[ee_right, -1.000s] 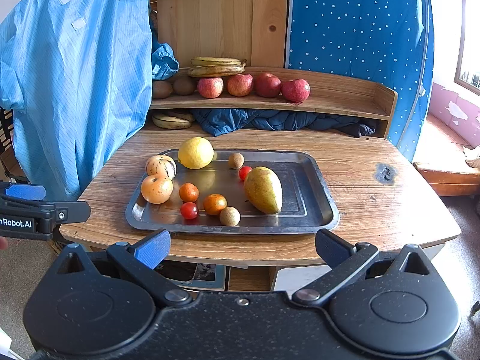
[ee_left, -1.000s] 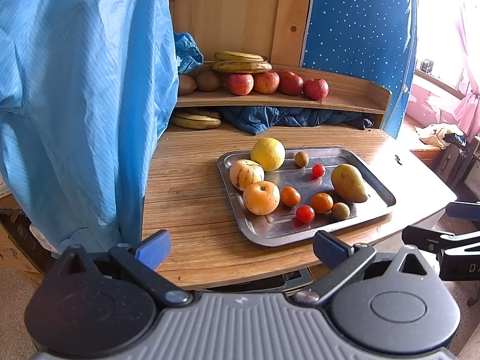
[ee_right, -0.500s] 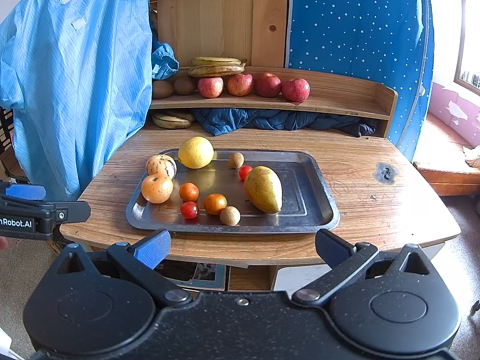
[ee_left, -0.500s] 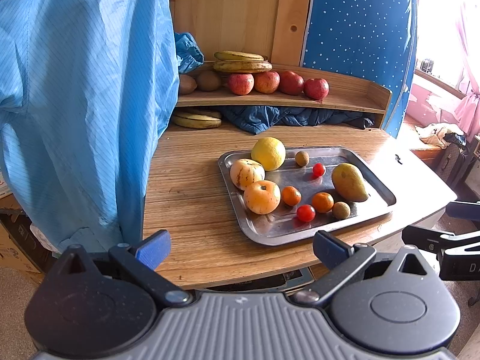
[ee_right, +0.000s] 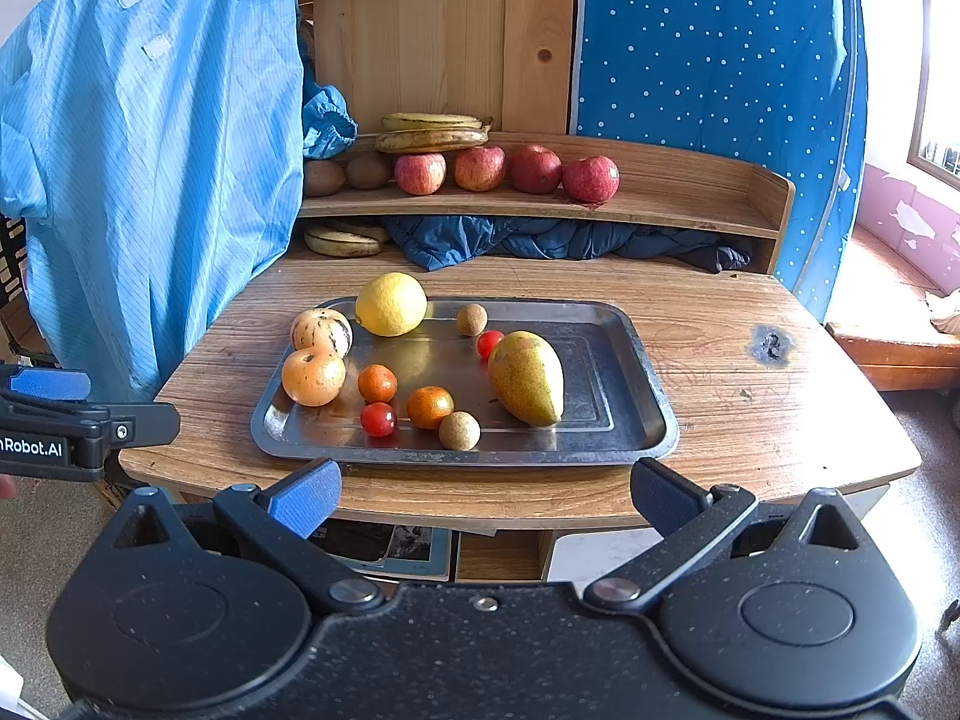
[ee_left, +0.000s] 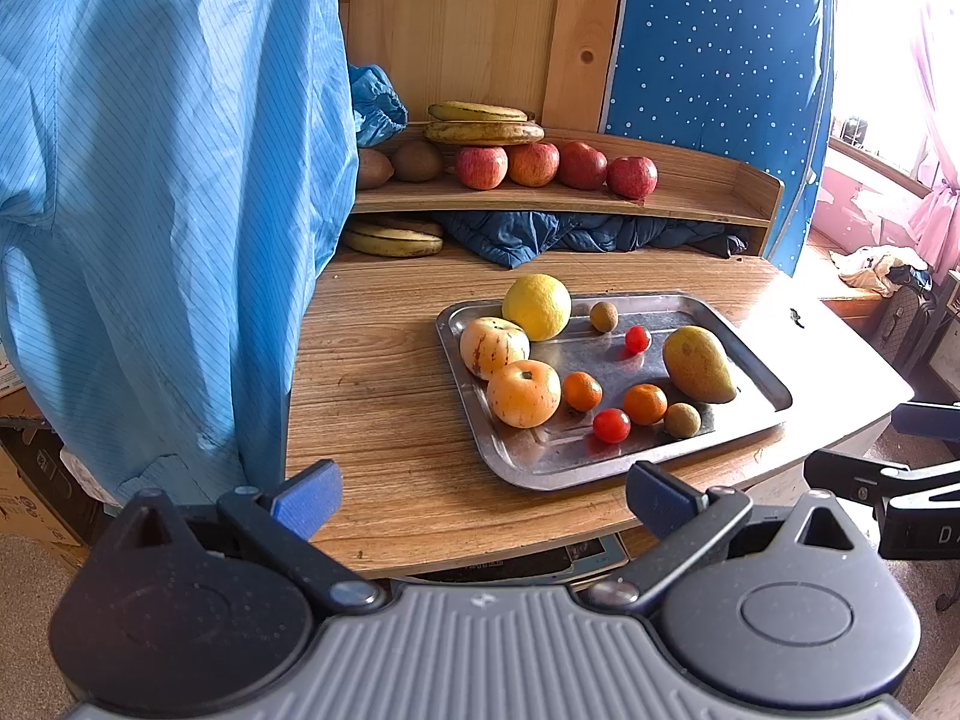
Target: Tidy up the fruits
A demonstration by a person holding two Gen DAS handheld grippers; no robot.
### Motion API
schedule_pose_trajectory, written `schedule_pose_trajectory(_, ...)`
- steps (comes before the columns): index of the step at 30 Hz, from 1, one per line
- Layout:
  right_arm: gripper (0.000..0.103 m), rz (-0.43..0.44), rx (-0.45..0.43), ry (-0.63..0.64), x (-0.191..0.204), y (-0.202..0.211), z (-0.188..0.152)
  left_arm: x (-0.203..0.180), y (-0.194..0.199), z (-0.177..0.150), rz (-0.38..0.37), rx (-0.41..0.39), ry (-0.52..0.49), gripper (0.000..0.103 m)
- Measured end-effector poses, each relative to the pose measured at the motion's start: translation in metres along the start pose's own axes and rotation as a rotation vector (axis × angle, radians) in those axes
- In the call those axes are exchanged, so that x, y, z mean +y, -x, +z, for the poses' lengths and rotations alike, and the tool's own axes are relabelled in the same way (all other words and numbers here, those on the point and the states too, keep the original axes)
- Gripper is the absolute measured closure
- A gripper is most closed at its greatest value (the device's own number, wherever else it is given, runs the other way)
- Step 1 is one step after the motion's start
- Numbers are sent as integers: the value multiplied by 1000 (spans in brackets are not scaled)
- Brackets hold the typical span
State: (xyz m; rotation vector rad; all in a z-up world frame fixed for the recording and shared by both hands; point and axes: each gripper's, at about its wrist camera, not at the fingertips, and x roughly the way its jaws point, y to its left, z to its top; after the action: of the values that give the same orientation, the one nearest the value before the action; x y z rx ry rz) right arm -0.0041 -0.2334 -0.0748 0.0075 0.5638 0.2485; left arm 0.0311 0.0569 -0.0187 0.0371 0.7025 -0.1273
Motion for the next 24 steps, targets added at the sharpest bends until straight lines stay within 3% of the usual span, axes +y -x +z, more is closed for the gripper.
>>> schedule_pose_trajectory(20, 1, -4, 5, 3, 1, -1, -1, 1, 0, -1, -4, 1, -4, 0)
schedule_pose_trajectory(24, 1, -4, 6, 2, 1, -2, -1, -4, -2, 0, 29, 6, -40, 0)
